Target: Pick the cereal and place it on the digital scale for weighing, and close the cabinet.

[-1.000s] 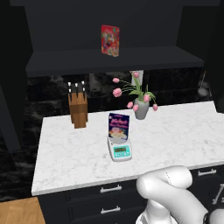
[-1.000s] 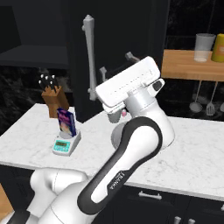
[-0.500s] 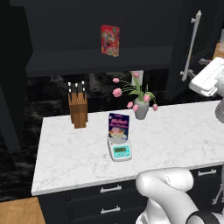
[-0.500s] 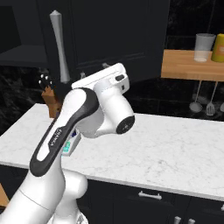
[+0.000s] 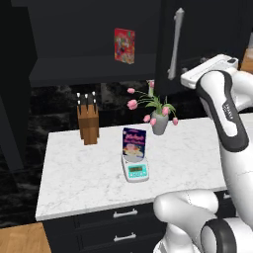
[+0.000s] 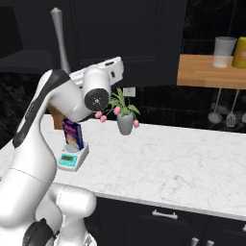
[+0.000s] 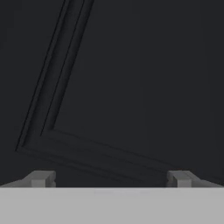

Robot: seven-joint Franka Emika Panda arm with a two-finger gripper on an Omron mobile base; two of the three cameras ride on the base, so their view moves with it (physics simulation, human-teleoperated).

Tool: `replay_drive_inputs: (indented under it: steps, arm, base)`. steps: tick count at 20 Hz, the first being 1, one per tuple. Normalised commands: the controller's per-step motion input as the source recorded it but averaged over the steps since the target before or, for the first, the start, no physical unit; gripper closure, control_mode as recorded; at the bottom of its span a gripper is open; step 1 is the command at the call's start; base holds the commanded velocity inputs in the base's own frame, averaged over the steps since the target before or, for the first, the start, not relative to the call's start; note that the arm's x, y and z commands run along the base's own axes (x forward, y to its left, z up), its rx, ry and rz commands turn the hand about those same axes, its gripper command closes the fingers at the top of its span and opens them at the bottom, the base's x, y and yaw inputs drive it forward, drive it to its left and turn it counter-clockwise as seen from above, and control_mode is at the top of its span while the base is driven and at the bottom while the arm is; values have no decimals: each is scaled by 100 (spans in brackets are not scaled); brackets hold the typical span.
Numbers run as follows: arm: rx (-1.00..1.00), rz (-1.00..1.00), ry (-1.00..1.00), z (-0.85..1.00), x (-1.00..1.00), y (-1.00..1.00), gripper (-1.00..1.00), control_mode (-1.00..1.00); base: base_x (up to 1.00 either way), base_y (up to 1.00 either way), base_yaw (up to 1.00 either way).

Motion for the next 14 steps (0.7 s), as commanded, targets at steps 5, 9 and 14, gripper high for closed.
replay_drive_inputs:
  steps: [5, 9, 14]
  arm:
    - [1, -10, 2, 0, 78, 3, -100, -100]
    - [5, 0, 0, 0, 53, 0, -100, -100]
    - [1, 0, 0, 0, 45, 0, -100, -100]
  base:
    - [0, 0, 0]
    - [0, 0, 0]
    - [0, 0, 0]
